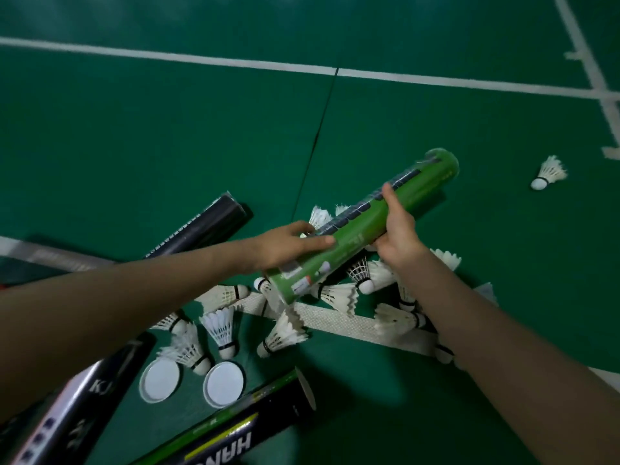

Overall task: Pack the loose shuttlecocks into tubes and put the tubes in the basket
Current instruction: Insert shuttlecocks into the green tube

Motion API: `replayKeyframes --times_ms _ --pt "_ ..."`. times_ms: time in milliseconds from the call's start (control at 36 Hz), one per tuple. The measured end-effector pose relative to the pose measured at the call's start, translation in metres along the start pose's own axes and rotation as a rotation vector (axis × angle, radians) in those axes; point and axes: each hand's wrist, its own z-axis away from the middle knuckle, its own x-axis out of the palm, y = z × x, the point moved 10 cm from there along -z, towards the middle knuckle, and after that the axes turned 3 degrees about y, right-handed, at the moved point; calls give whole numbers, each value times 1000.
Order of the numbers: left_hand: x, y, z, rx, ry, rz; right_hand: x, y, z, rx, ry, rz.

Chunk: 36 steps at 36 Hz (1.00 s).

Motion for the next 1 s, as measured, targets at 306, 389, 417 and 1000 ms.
replayKeyframes --times_ms 306,389,417,1000 --pt "-4 40 -4 61 60 459 59 -23 69 -84 -317 285" --pt "-5 43 6 64 41 405 68 -15 79 -58 -362 321" --pt "-5 42 9 64 28 387 70 -14 80 -52 -375 340" --pt "-13 6 -43 51 354 1055 -39 -6 115 -77 -402 1102"
